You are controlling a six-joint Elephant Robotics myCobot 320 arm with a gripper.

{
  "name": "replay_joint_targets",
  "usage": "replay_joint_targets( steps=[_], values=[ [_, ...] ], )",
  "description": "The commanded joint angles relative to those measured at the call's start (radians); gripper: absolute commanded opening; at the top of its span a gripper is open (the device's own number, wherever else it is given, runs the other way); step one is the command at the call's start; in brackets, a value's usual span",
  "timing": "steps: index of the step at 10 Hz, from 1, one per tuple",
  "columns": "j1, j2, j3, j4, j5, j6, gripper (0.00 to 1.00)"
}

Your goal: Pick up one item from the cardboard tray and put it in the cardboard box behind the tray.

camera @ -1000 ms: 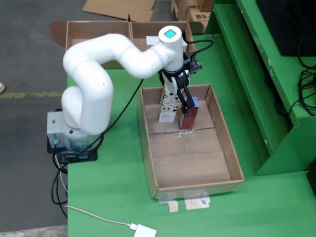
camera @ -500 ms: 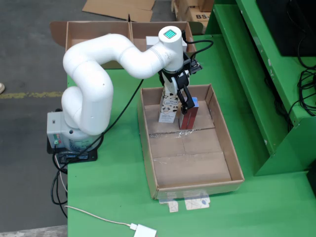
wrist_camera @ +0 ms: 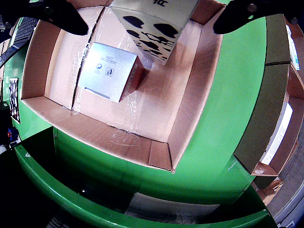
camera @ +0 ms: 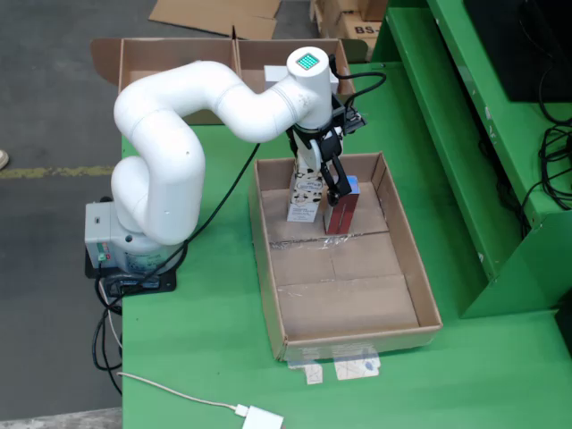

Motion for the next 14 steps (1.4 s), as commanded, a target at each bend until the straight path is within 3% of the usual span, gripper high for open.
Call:
replay_joint_targets(
  steps=[1, 6, 14],
  values=[
    [0.006, 0.018, 0.032, 0.012, 0.004, -0.001, 0.5],
    [0.006, 0.018, 0.032, 0.012, 0.004, -0.001, 0.0],
    [0.006, 0.018, 0.032, 0.012, 0.004, -0.001, 0.0]
  ],
)
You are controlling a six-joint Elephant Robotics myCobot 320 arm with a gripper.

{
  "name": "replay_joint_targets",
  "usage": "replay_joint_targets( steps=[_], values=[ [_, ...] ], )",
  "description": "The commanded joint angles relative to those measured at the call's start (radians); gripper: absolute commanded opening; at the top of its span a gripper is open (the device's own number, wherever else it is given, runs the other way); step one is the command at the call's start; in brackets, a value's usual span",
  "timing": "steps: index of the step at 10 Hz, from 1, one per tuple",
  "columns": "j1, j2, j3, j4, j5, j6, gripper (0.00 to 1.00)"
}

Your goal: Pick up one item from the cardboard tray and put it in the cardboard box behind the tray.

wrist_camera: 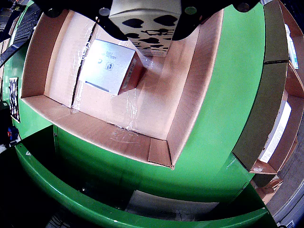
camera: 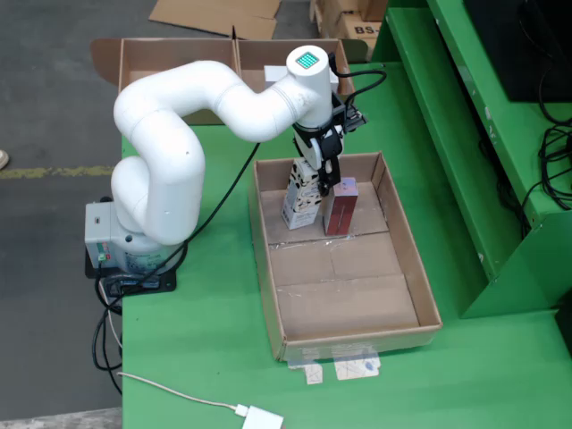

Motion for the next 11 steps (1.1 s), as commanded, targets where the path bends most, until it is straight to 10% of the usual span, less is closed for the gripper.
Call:
replay_joint_targets(
  steps=[1, 7, 11],
  values=[
    [0.006, 0.018, 0.029, 0.01, 0.001, -0.002, 0.0],
    [-0.009, 0.166, -0.073, 0.008, -0.042, 0.084, 0.0],
    [-0.045, 0.18, 0.241, -0.317, -0.041, 0.1, 0.0]
  ],
)
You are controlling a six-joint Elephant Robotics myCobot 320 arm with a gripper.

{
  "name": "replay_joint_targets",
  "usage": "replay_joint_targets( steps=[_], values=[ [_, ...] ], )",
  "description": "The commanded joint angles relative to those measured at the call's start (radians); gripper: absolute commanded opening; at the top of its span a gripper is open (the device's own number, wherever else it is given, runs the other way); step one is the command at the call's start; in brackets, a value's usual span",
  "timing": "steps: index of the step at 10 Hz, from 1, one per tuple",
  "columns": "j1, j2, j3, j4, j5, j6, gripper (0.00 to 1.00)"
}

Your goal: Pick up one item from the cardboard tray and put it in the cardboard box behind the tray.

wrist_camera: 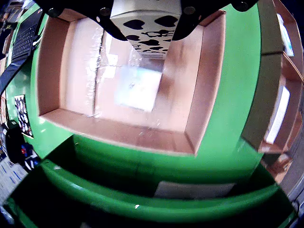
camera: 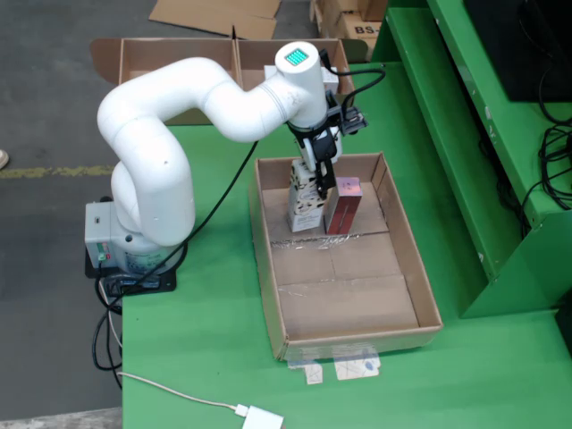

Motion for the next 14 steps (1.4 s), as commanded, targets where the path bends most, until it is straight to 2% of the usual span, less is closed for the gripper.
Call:
replay_joint_targets(
  steps=[1, 2, 6, 7, 8, 12, 14],
  values=[
    [-0.015, 0.013, 0.438, -0.358, -0.02, 0.035, 0.0],
    [-0.015, 0.013, 0.438, -0.358, -0.02, 0.035, 0.0],
    [0.019, -0.075, 0.858, -0.622, -0.069, 0.054, 0.0],
    [0.031, -0.134, 1.033, -0.727, -0.084, 0.059, 0.0],
    [0.033, -0.33, 1.475, -0.956, -0.088, 0.054, 0.0],
    [0.048, -0.342, 1.52, -0.761, -0.133, 0.004, 0.0],
    [0.056, -0.338, 1.52, -0.732, -0.145, -0.003, 0.0]
  ],
)
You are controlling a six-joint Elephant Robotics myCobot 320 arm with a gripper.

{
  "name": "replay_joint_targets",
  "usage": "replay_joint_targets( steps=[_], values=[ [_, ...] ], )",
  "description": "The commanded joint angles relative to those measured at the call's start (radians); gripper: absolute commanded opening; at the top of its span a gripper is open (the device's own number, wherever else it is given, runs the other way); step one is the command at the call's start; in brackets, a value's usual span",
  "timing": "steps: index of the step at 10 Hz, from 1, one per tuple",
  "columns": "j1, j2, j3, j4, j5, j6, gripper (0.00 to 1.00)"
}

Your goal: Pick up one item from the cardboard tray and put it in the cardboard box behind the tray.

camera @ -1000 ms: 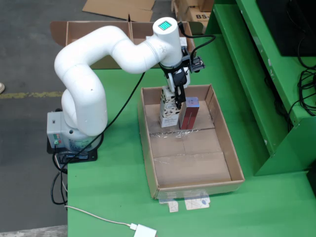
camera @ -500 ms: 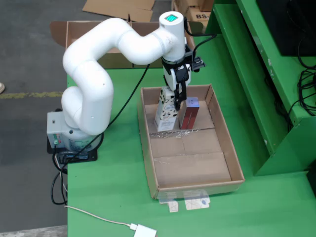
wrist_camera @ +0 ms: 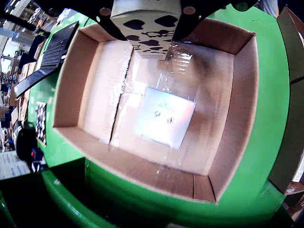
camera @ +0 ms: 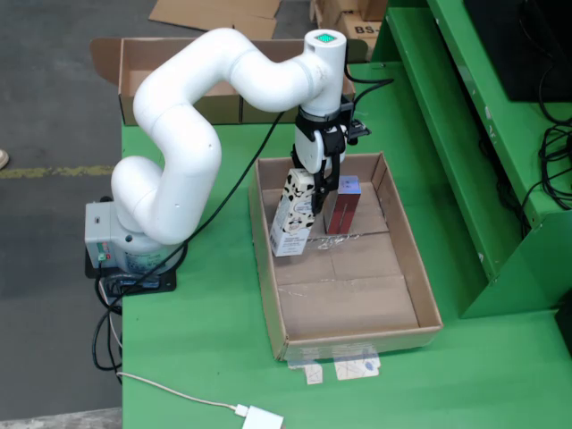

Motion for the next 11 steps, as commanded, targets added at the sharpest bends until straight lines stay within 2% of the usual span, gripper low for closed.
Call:
replay_joint_targets(
  steps=[1, 7, 11],
  values=[
    [0.057, 0.052, 0.845, -0.013, -0.073, -0.024, 0.0],
    [0.103, 0.077, 0.845, 0.037, -0.126, -0.033, 0.0],
    [0.097, 0.06, 0.845, 0.146, -0.144, -0.078, 0.0]
  ],
)
